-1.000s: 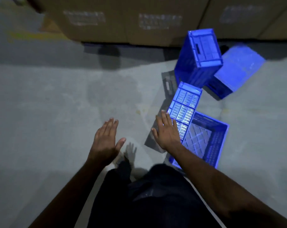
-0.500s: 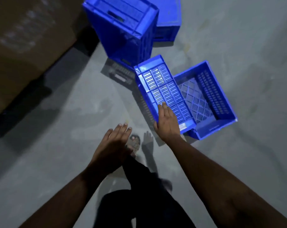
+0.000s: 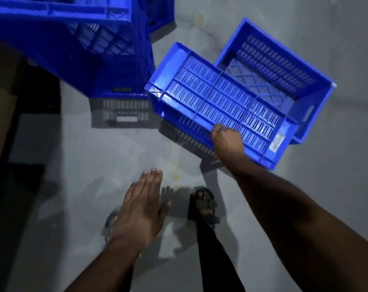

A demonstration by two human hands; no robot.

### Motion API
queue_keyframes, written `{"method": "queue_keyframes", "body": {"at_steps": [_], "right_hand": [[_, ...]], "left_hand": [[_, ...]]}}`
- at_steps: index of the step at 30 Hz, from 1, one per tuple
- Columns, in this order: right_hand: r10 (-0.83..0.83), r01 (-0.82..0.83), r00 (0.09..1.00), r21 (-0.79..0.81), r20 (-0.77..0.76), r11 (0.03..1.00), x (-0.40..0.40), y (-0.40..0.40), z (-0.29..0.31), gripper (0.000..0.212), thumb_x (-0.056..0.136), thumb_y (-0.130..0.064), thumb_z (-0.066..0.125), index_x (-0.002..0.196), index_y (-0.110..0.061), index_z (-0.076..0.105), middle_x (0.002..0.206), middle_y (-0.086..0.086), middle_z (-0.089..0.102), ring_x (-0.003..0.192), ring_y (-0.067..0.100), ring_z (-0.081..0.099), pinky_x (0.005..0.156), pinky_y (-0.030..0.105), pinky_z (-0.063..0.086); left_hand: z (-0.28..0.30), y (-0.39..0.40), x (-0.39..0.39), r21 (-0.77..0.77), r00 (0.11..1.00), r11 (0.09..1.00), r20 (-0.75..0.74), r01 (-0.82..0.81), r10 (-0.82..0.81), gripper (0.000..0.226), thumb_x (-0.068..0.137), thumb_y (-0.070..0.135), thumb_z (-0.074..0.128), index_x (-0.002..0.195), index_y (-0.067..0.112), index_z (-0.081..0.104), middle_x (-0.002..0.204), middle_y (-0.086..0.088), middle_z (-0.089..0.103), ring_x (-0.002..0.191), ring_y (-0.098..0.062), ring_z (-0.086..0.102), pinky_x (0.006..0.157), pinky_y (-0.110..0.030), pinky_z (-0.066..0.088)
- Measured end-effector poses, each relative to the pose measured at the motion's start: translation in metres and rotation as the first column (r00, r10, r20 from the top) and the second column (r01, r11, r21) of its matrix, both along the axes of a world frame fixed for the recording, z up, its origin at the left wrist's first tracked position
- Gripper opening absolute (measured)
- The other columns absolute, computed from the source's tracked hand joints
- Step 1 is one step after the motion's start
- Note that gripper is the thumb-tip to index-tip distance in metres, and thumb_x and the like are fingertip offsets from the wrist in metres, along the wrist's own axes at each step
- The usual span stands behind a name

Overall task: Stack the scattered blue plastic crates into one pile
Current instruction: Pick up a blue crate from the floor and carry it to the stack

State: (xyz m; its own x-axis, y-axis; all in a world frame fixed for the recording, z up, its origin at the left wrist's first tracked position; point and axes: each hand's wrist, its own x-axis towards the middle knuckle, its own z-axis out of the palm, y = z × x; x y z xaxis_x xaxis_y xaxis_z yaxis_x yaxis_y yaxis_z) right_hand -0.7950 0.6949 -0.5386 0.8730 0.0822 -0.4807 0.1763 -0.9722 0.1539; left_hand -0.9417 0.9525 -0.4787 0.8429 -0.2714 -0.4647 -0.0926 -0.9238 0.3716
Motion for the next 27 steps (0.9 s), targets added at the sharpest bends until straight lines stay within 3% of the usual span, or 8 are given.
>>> {"method": "queue_keyframes", "body": {"at_steps": [4, 7, 10, 15, 18, 21, 27], "right_hand": [[-0.175, 0.178, 0.982, -0.037, 0.075, 0.983, -0.028, -0.001, 0.019, 0.023, 0.082, 0.008, 0.053, 0.104, 0.003, 0.056, 0.087, 0.018, 0.068, 0.077, 0.035, 0.069, 0.06, 0.037, 0.046], [-0.238, 0.241, 0.968, -0.03, 0.081, 0.97, -0.051, -0.003, 0.03, 0.023, 0.08, 0.007, 0.056, 0.102, 0.002, 0.057, 0.086, 0.02, 0.067, 0.076, 0.038, 0.068, 0.057, 0.037, 0.042], [-0.225, 0.226, 0.973, -0.043, 0.045, 0.973, -0.071, -0.005, 0.026, 0.02, 0.086, -0.001, 0.052, 0.105, -0.003, 0.058, 0.096, 0.019, 0.07, 0.088, 0.037, 0.069, 0.065, 0.038, 0.05], [-0.191, 0.195, 0.968, 0.007, -0.163, 0.981, -0.099, -0.003, -0.024, 0.031, 0.093, -0.01, 0.048, 0.119, -0.01, 0.065, 0.115, 0.021, 0.066, 0.107, 0.04, 0.063, 0.084, 0.039, 0.051], [-0.23, 0.244, 0.952, 0.047, -0.201, 0.969, -0.123, -0.008, -0.064, 0.032, 0.094, -0.01, 0.048, 0.121, -0.009, 0.065, 0.118, 0.023, 0.064, 0.109, 0.041, 0.062, 0.087, 0.041, 0.051], [-0.246, 0.262, 0.958, 0.1, -0.146, 0.96, -0.134, -0.021, -0.092, 0.027, 0.094, -0.012, 0.051, 0.118, -0.008, 0.063, 0.113, 0.024, 0.064, 0.105, 0.042, 0.062, 0.084, 0.041, 0.05], [-0.267, 0.271, 0.962, 0.256, -0.051, 0.928, -0.132, -0.032, -0.102, 0.029, 0.086, -0.006, 0.056, 0.115, -0.004, 0.057, 0.106, 0.026, 0.065, 0.097, 0.044, 0.062, 0.077, 0.045, 0.049]], "left_hand": [[0.004, 0.016, 0.022, 0.011, 0.982, 0.982, -0.003, 0.188, -0.188, 0.081, 0.097, 0.047, 0.045, 0.159, 0.022, 0.0, 0.167, 0.003, 0.003, 0.153, -0.014, -0.003, 0.121, -0.028, -0.004], [0.011, 0.007, 0.056, 0.024, 0.954, 0.958, 0.086, 0.286, -0.287, 0.083, 0.092, 0.04, 0.057, 0.159, 0.017, 0.014, 0.166, -0.001, 0.014, 0.154, -0.019, 0.008, 0.12, -0.034, 0.006], [-0.006, -0.005, 0.084, 0.098, 0.924, 0.935, 0.151, 0.341, -0.352, 0.082, 0.088, 0.04, 0.06, 0.156, 0.012, 0.025, 0.165, -0.006, 0.02, 0.153, -0.024, 0.015, 0.121, -0.043, 0.019], [-0.066, -0.001, 0.077, 0.27, 0.86, 0.837, 0.06, 0.475, -0.508, 0.077, 0.093, 0.043, 0.049, 0.157, 0.012, 0.02, 0.166, -0.008, 0.012, 0.153, -0.028, 0.011, 0.121, -0.047, 0.011], [-0.098, 0.023, 0.052, 0.333, 0.846, 0.797, -0.004, 0.504, -0.533, 0.075, 0.092, 0.04, 0.048, 0.157, 0.01, 0.024, 0.165, -0.009, 0.017, 0.152, -0.028, 0.015, 0.12, -0.049, 0.015], [-0.119, 0.05, 0.025, 0.359, 0.871, 0.802, -0.075, 0.478, -0.486, 0.075, 0.09, 0.042, 0.038, 0.157, 0.01, 0.023, 0.165, -0.008, 0.019, 0.153, -0.028, 0.014, 0.12, -0.049, 0.015], [-0.123, 0.061, -0.014, 0.446, 0.876, 0.757, -0.173, 0.478, -0.451, 0.071, 0.098, 0.04, 0.035, 0.159, 0.011, 0.011, 0.167, -0.006, 0.008, 0.154, -0.024, 0.002, 0.122, -0.046, 0.007]]}}
